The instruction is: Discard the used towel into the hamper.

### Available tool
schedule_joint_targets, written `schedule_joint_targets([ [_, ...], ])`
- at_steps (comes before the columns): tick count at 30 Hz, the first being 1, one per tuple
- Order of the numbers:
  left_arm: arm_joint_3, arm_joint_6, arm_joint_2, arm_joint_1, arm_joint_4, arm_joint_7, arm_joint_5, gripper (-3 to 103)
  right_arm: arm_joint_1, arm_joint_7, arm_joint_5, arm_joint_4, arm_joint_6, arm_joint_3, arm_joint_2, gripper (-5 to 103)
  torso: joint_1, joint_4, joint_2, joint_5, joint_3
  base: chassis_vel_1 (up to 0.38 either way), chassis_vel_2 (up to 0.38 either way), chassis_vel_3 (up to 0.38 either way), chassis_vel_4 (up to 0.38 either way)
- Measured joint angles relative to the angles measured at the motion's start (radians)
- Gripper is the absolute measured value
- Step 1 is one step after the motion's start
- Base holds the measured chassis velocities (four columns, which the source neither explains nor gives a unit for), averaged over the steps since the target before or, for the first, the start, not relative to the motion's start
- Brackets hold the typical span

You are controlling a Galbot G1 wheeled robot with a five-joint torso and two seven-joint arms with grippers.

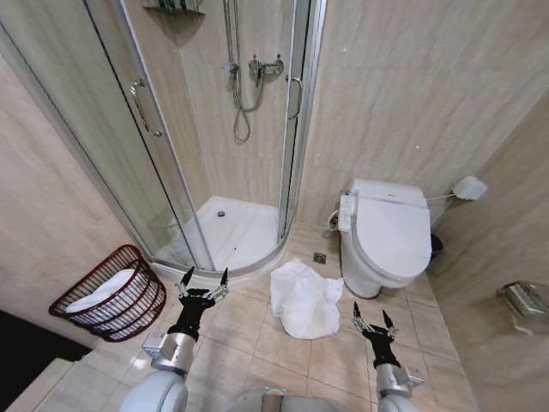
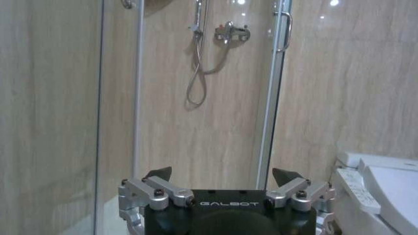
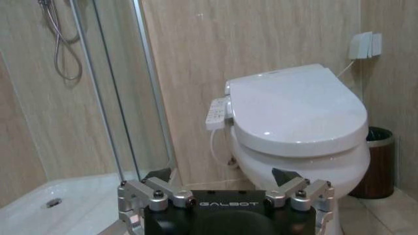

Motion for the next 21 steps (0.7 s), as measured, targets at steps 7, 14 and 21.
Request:
schedule_joint_targets([
  [7,0.0,0.0,0.0,0.0,0.0,0.0,0.0,100,-0.003,0.0,-0.016,0.001,0.0,0.0,0.001,100,-0.015,0.0,-0.035,0.0,-0.019,0.0,0.0,0.0,0.0],
  [14,0.0,0.0,0.0,0.0,0.0,0.0,0.0,100,-0.019,0.0,-0.024,0.001,0.015,0.0,0.006,100,-0.025,0.0,-0.055,0.0,-0.03,0.0,0.0,0.0,0.0],
  [21,0.0,0.0,0.0,0.0,0.0,0.0,0.0,100,-0.027,-0.008,-0.027,0.003,0.031,0.008,0.006,100,-0.037,0.0,-0.084,0.0,-0.047,0.0,0.0,0.0,0.0],
])
